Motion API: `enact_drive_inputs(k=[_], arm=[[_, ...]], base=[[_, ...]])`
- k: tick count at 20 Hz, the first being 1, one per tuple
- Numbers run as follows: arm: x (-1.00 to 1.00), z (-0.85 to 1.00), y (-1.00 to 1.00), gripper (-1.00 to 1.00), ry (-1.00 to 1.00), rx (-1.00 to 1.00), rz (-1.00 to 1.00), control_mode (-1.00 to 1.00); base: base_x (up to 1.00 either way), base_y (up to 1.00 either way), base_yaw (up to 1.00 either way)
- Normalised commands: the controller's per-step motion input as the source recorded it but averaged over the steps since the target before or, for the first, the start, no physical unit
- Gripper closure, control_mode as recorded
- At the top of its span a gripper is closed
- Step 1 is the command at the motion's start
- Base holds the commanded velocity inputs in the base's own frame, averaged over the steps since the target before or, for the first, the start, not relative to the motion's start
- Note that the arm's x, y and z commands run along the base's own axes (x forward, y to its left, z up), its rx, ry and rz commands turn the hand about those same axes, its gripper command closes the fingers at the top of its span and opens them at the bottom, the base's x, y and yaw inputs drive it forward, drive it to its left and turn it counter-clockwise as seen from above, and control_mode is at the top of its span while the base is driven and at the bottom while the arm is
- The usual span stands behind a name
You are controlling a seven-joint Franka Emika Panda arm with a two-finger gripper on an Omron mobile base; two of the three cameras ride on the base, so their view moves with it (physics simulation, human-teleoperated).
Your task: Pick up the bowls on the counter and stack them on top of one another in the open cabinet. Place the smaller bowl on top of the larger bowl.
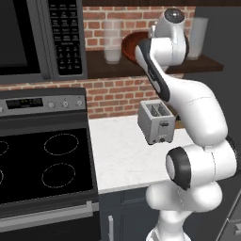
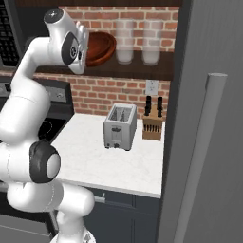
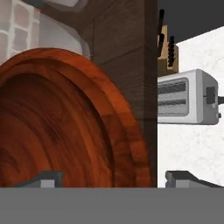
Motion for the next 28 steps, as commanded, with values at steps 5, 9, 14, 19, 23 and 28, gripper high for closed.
enact_drive_inputs(k=[5, 9, 14, 19, 23, 28], arm=[[-1.00, 0.17, -0.16, -1.00, -0.18, 0.01, 0.00, -1.00], [-1.00, -0.25, -0.37, -1.00, -0.20, 0.00, 0.00, -1.00], [-1.00, -0.98, -0.82, -1.00, -0.19, -0.01, 0.00, -1.00], [-1.00, -1.00, -0.79, -1.00, -0.08, -0.11, 0.00, -1.00], [-1.00, -0.43, -0.39, -1.00, -0.45, -0.02, 0.00, -1.00], [-0.99, 0.99, 0.00, -1.00, -0.59, 0.00, 0.00, -1.00]], base=[[0.00, 0.00, 0.00], [0.00, 0.00, 0.00], [0.00, 0.00, 0.00], [0.00, 0.00, 0.00], [0.00, 0.00, 0.00], [0.00, 0.00, 0.00]])
